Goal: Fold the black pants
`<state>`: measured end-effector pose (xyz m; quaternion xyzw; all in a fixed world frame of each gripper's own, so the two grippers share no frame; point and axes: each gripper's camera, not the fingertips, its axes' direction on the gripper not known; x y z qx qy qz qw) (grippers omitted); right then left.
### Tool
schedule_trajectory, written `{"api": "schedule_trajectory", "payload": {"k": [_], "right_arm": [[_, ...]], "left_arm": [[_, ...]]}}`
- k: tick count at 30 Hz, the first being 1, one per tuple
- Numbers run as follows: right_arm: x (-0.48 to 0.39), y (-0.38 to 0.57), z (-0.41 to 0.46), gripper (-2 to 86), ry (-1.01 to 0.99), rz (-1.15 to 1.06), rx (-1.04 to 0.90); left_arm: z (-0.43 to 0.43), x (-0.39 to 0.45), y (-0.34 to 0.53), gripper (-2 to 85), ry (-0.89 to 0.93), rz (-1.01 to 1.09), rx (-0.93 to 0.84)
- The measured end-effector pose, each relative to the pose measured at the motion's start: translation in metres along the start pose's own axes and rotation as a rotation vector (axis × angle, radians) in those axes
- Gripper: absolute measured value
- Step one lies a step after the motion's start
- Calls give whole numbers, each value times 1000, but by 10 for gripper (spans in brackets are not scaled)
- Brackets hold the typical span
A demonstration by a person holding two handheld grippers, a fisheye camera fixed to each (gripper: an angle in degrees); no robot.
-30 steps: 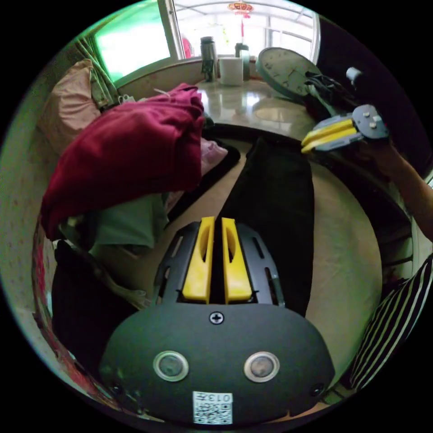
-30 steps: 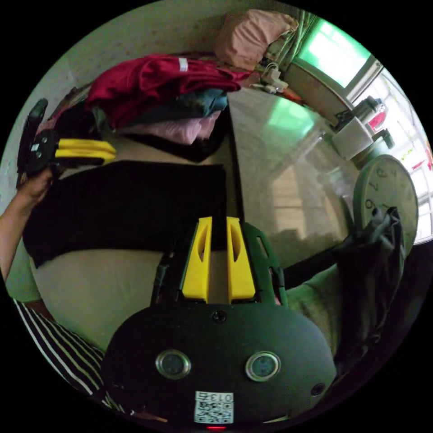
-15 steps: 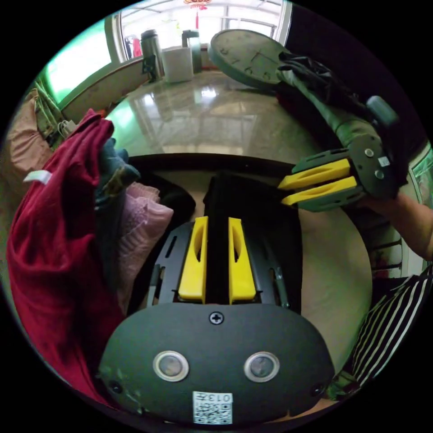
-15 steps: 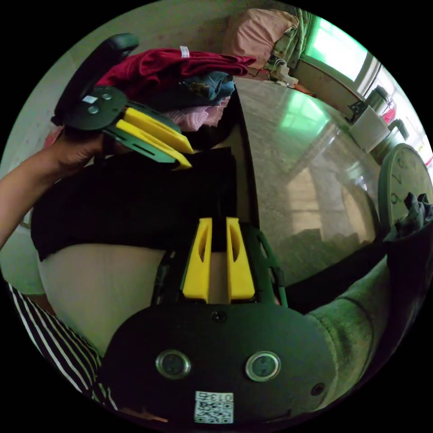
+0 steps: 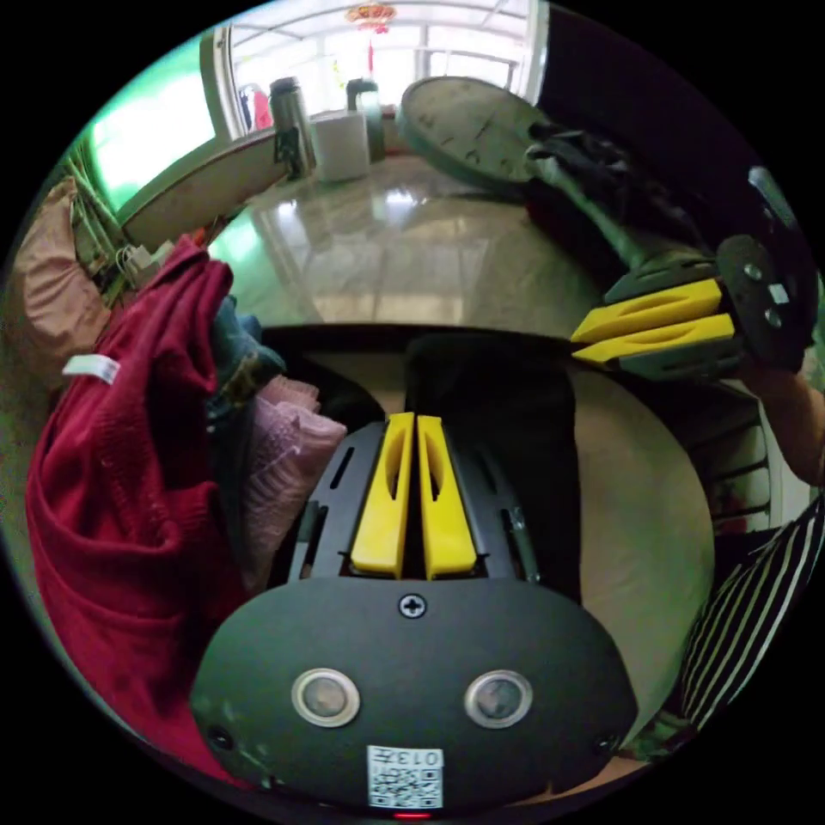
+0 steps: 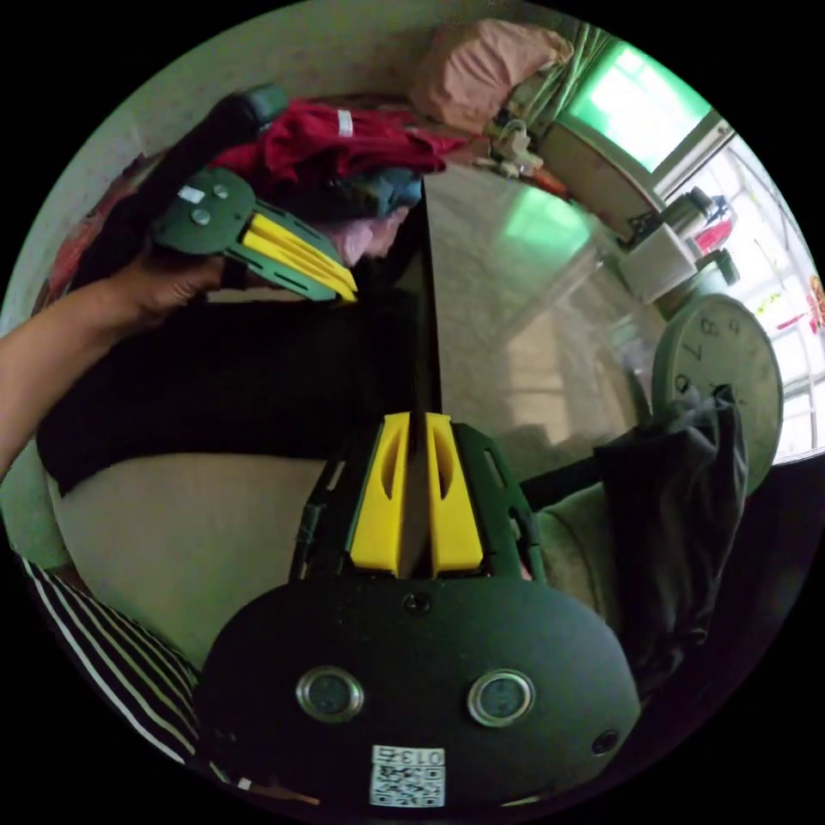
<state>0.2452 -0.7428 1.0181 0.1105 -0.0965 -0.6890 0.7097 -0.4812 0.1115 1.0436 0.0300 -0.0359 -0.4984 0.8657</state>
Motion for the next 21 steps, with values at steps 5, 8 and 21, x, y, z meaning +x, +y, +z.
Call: {"api": "schedule_trajectory", "payload": {"k": [5,8,21], "right_arm": [[-6,16,-12,19,67,71,84],[-19,21,-14,17,52,47,153],[-54,29,40,1,113,-86,-48]], "left_arm": [[-3,9,-5,6,-80,41,-12],[-17,14,1,5,-79,5,67],[-14,20,82,-2,-157,-164,-77]]}}
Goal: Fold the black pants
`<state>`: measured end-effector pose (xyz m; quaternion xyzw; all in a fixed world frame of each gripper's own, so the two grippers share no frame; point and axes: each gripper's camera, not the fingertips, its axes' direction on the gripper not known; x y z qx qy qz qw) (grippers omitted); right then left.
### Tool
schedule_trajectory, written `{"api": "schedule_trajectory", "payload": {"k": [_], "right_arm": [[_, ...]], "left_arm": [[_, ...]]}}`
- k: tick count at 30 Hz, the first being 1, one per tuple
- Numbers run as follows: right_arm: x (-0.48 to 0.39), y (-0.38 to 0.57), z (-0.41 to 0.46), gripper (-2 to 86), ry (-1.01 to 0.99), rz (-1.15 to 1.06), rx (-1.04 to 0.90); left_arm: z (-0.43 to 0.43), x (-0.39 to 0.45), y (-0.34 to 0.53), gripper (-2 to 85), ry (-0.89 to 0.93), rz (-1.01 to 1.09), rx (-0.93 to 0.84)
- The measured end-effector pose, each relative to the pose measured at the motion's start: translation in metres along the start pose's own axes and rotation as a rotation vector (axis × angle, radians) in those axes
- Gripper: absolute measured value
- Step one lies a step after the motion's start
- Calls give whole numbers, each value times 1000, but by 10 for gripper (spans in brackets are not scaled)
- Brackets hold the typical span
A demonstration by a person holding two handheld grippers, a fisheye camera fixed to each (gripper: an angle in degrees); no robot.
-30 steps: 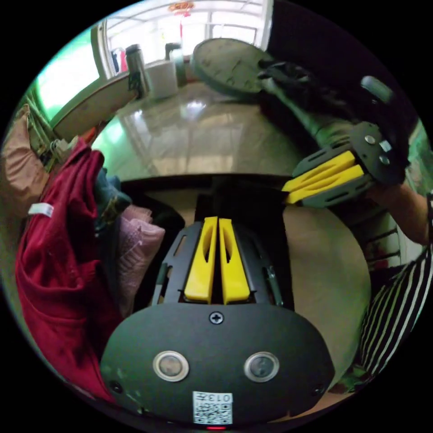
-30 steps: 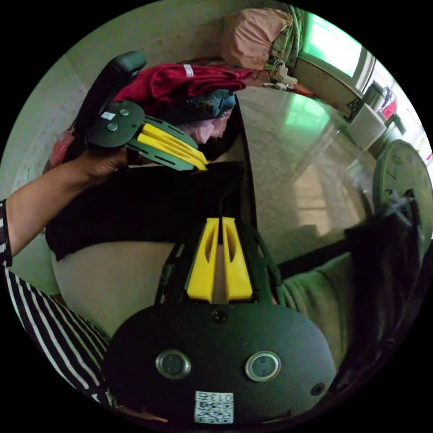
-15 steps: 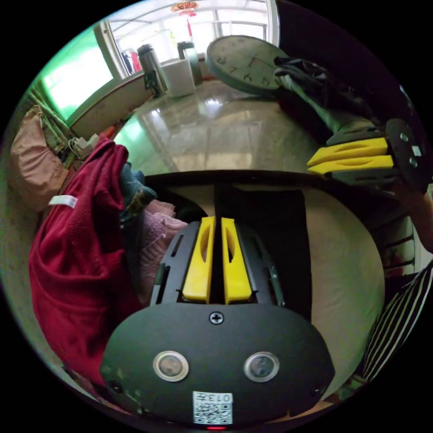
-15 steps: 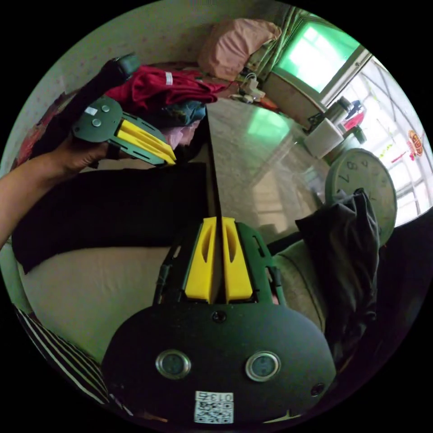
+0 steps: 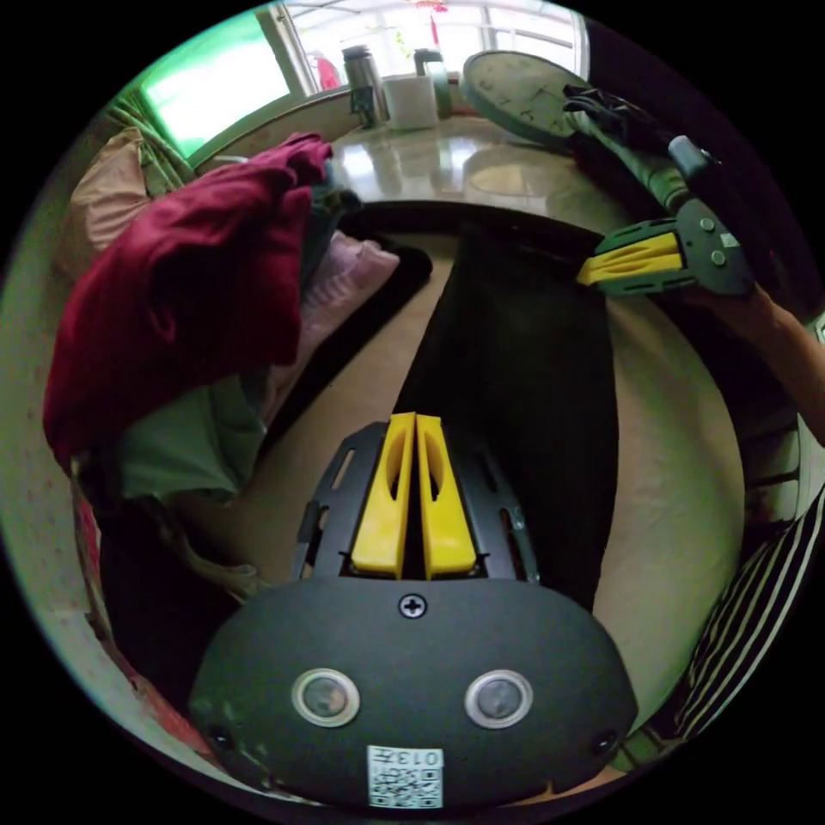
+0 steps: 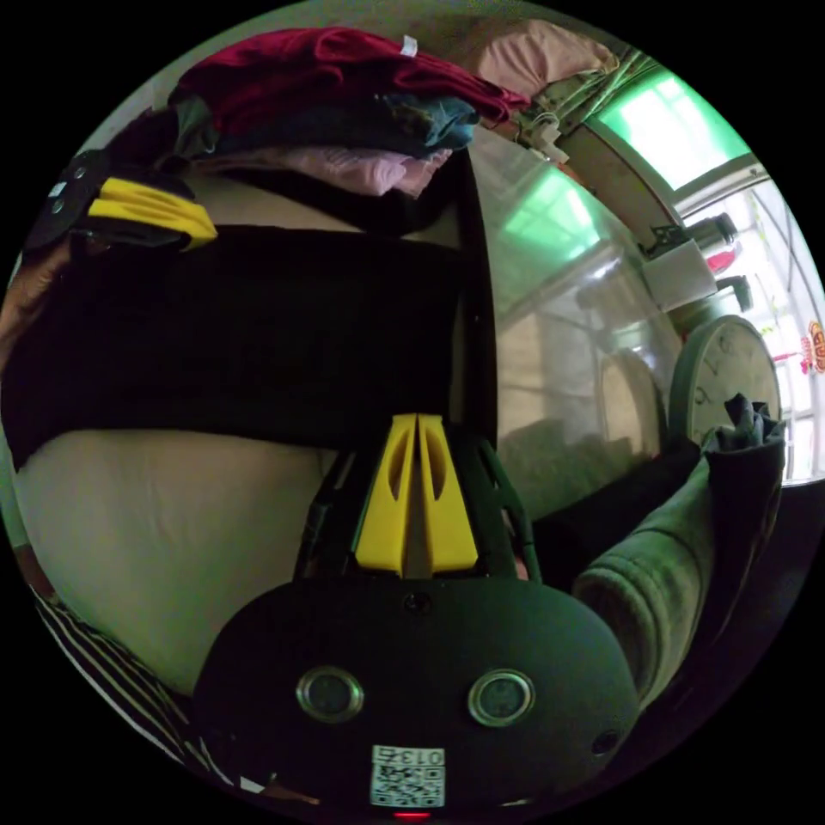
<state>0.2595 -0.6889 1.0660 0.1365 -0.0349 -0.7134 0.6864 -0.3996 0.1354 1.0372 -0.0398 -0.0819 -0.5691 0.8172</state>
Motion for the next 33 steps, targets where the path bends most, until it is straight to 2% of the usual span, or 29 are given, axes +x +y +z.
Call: {"api": "schedule_trajectory", "payload": {"k": [4,6,7,9,13,15,20,24,33], "right_arm": [[-6,7,-18,2,15,17,88],[-13,11,-27,4,38,-3,158],[-15,11,-25,5,50,-9,148],[-11,12,-6,12,58,14,-5],[15,49,-25,58,-161,196,161],[19,69,-26,77,-192,273,161],[27,90,-21,90,-271,415,167],[29,101,-18,81,-232,518,183],[11,113,-34,84,-201,487,174]], "left_arm": [[9,-12,6,-2,22,-39,33],[10,-22,6,-2,90,-88,30],[9,-26,7,-1,127,-121,21],[2,-24,9,1,107,-128,36],[-31,1,1,15,84,41,254],[-29,8,-15,31,74,107,222],[-3,14,-51,68,193,206,91],[3,19,-56,73,193,238,49],[-21,15,-24,77,155,214,97]]}}
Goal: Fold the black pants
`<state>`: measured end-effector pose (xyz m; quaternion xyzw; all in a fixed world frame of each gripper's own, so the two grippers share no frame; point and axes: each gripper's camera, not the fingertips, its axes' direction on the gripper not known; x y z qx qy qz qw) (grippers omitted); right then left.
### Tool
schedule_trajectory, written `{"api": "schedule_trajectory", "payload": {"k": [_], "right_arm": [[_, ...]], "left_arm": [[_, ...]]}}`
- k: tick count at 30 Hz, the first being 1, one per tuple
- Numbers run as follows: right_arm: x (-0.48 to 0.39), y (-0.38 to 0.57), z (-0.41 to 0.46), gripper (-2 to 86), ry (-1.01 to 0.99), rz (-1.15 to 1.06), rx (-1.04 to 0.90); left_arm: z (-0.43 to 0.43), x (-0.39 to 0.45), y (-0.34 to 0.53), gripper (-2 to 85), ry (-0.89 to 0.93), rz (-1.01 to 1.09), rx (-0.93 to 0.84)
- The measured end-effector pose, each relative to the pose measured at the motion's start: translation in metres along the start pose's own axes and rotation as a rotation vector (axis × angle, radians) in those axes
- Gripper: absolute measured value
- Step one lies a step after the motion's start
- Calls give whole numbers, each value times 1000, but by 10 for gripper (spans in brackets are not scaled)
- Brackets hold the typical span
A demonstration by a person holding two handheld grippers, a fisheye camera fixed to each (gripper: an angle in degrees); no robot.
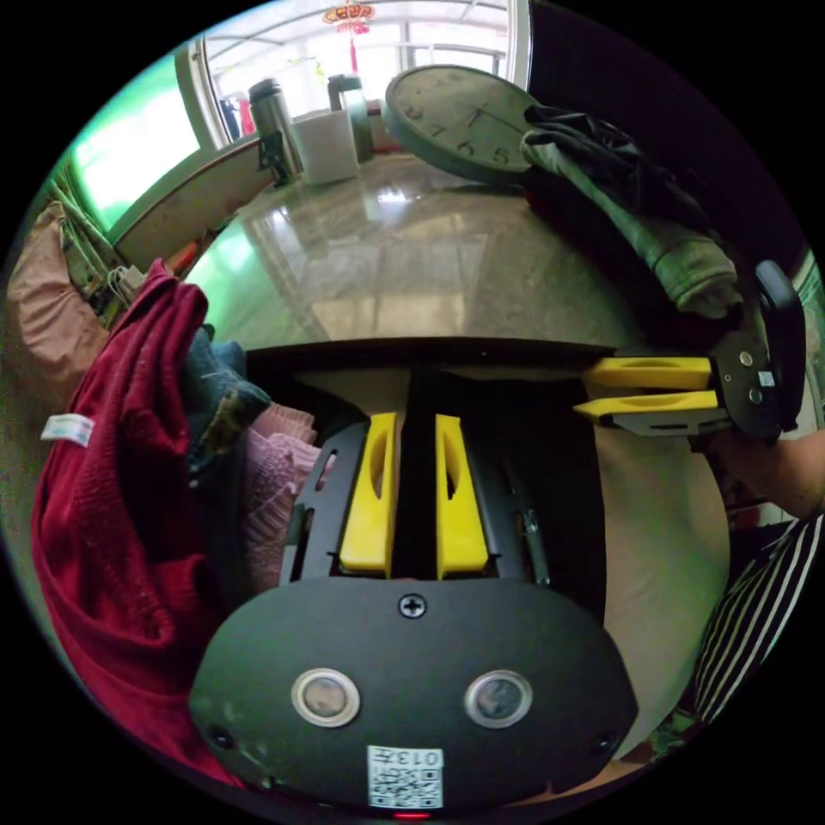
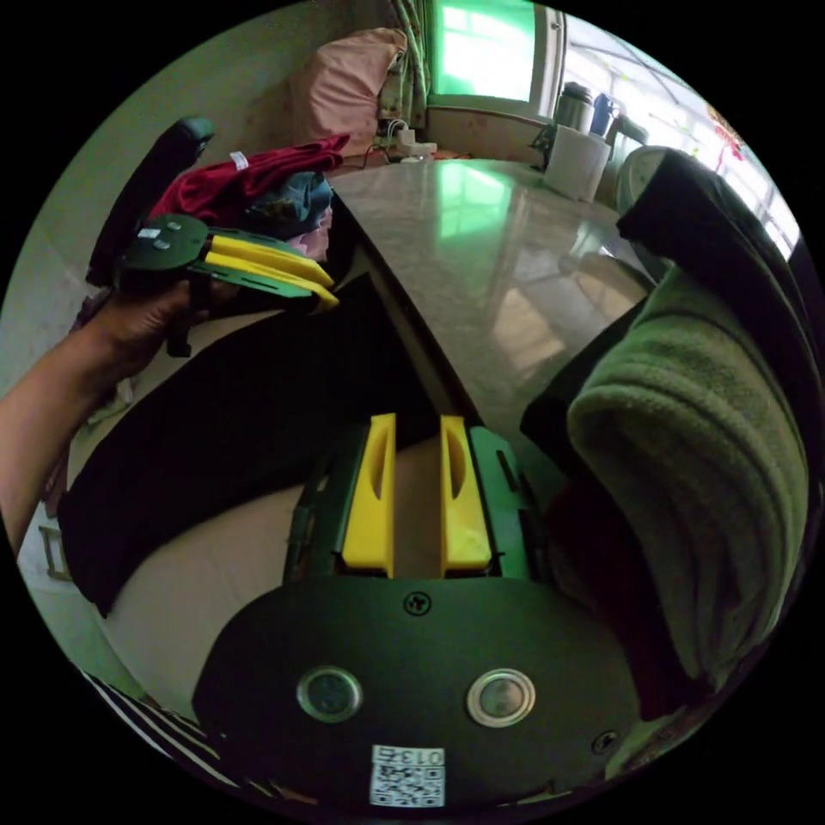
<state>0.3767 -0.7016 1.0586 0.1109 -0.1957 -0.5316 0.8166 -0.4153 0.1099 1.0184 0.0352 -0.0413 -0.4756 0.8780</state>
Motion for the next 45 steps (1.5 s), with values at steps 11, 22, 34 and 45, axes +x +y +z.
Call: {"api": "schedule_trajectory", "payload": {"k": [11,22,34,45], "right_arm": [[-30,12,-19,48,11,-18,-38],[-100,37,-133,34,-60,-262,224],[-335,101,-232,34,-437,-798,313],[-537,180,-190,65,-343,-1099,43]], "left_arm": [[-24,11,61,27,78,2,-81],[-180,37,229,5,-51,-2,340],[-324,58,559,9,-166,-449,490],[-310,57,758,72,-50,-798,209]]}}
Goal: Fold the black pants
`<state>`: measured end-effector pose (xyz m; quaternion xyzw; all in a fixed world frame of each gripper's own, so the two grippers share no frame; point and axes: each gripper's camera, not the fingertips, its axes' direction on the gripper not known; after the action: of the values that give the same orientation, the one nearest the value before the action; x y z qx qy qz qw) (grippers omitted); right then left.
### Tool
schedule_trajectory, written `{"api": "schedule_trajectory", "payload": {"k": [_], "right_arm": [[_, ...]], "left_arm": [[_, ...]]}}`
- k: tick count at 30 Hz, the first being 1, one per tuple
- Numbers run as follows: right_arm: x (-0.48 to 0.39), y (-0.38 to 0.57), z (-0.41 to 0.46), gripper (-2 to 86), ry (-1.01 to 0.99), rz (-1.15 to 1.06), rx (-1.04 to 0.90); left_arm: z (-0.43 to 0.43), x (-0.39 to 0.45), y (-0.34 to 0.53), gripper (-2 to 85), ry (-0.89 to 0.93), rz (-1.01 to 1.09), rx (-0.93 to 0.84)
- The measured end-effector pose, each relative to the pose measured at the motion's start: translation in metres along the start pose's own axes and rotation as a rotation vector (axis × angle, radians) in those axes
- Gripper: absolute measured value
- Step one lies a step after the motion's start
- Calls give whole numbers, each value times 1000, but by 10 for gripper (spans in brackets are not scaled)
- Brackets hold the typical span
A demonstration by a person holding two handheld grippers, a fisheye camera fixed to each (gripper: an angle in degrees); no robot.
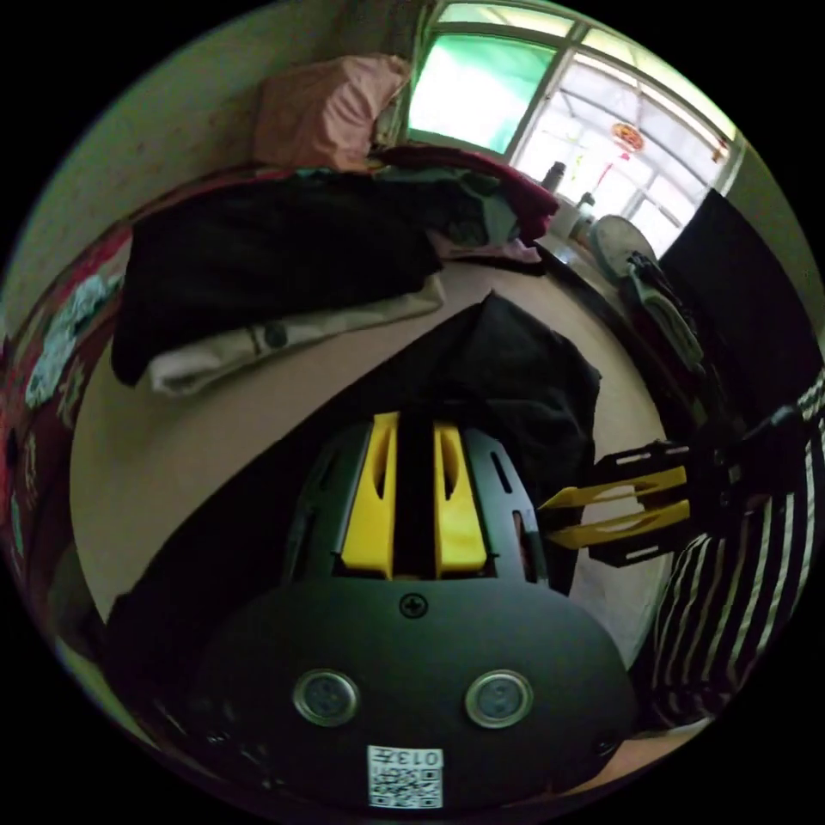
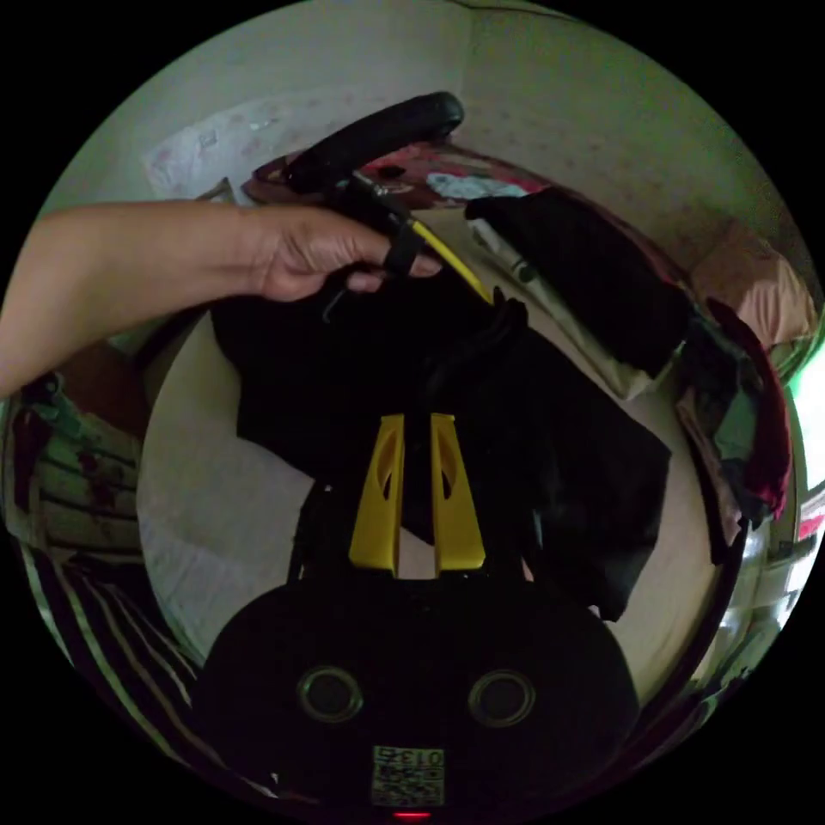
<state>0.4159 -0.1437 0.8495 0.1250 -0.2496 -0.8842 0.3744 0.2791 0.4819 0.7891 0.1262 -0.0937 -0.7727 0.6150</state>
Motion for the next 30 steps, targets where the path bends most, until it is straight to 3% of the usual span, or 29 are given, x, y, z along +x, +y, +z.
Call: {"api": "schedule_trajectory", "payload": {"k": [4,8,12,17,19,22,26,30], "right_arm": [[-10,-13,-30,71,-132,4,13],[6,5,-73,71,84,125,72],[43,31,-73,82,288,306,-83],[58,23,-62,93,260,389,-155],[58,10,-62,91,259,394,-122],[58,-12,-50,72,224,382,-167],[51,-41,-66,41,235,361,-165],[18,-69,-71,35,285,198,-169]], "left_arm": [[-44,-30,41,100,-14,-80,48],[-67,-38,74,129,71,-151,47],[-63,-32,94,151,126,-218,-20],[-58,-40,109,73,76,-330,-107],[-61,-46,116,24,13,-314,-169],[-72,-59,125,10,72,-318,-201],[-110,-73,142,4,97,-310,-122],[-141,-88,169,5,11,-292,-105]]}}
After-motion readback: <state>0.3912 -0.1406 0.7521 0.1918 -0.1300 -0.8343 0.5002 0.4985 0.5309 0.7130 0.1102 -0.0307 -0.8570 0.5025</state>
